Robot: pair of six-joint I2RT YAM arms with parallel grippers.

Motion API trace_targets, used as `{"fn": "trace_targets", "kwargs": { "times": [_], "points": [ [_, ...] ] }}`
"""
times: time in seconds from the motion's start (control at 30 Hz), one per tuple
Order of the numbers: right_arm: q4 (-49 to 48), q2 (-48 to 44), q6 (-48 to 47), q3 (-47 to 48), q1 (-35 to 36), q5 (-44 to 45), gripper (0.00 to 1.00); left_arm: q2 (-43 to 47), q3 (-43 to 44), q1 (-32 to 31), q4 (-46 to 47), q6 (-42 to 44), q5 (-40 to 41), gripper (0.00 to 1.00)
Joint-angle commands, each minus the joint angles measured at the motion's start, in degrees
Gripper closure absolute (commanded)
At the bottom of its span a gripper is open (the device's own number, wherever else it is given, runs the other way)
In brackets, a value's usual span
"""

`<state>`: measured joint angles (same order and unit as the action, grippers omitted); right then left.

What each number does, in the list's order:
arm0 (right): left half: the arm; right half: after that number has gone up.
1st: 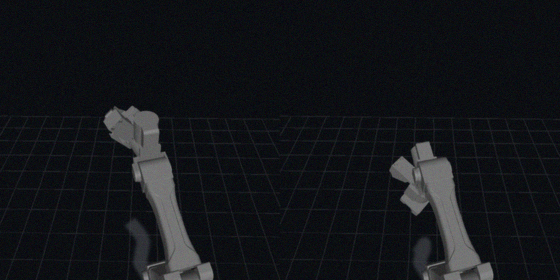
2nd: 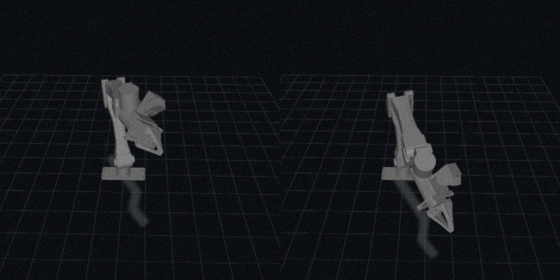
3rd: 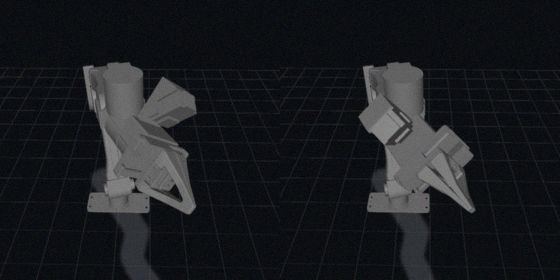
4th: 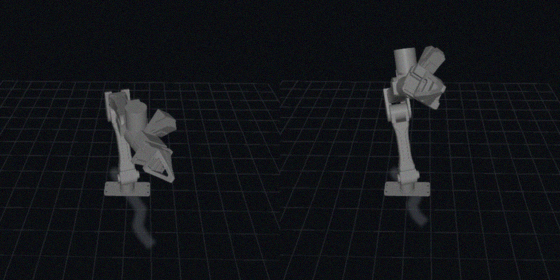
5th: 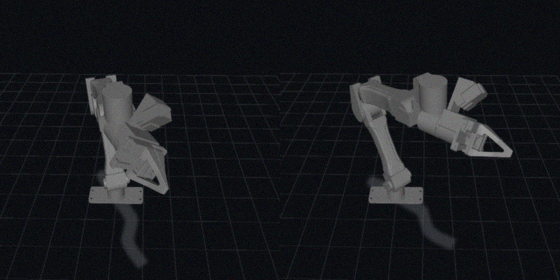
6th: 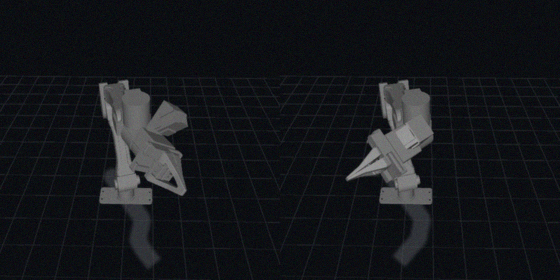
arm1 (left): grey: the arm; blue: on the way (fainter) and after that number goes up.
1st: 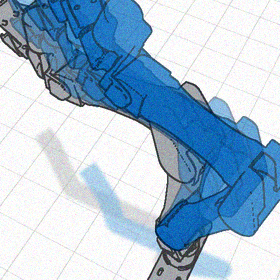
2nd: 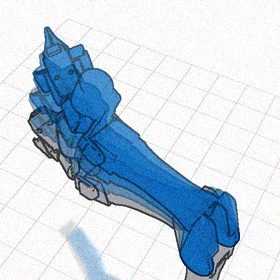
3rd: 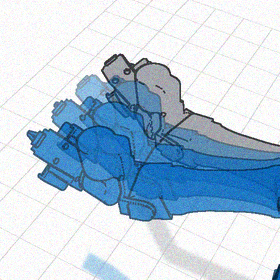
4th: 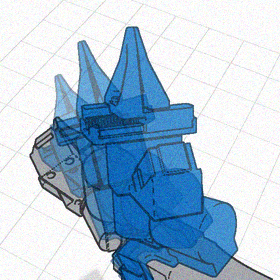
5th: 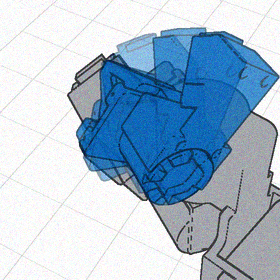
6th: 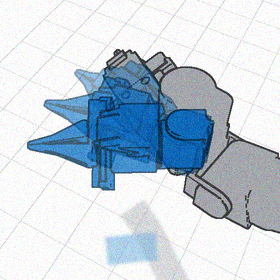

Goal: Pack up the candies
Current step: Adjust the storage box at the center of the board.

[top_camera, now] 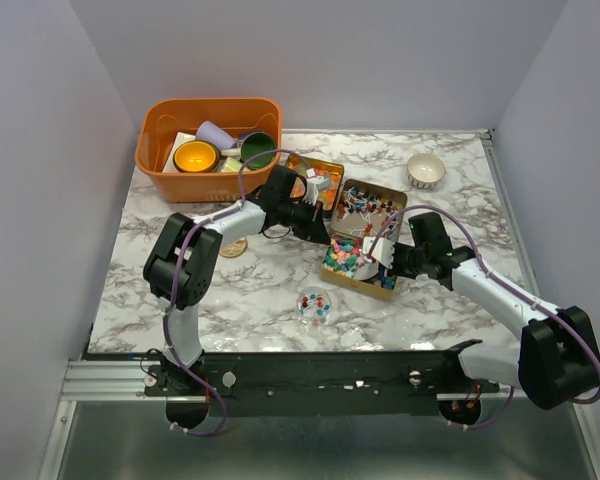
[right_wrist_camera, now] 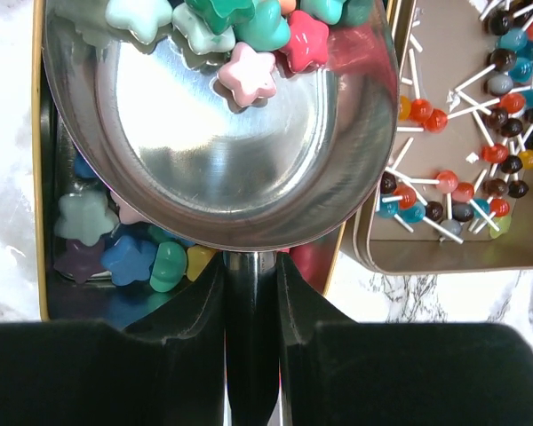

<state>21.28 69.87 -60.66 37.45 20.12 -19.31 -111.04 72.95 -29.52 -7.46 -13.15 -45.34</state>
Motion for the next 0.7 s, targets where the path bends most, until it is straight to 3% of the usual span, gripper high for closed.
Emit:
{"fn": "trace_targets", "kwargs": {
  "times": [0.0, 0.57, 0.67],
  "points": [
    [-1.15, 0.10, 3.53, 2.01, -0.69, 2.35, 0.99, 3.99, -2.45, 0.60, -2.82, 3.22, -2.65, 1.00],
    [-1.94, 1.94, 4.24, 2.28, -0.43, 3.14, 0.99, 4.69, -6.42, 0.69, 0.96, -2.58, -2.56, 1.00],
    [-2.29, 1.94, 2.48, 1.49, -0.34, 4.10, 0.99, 7.24, -5.54, 0.86, -2.89, -3.03, -0.10, 1.00]
  ]
}}
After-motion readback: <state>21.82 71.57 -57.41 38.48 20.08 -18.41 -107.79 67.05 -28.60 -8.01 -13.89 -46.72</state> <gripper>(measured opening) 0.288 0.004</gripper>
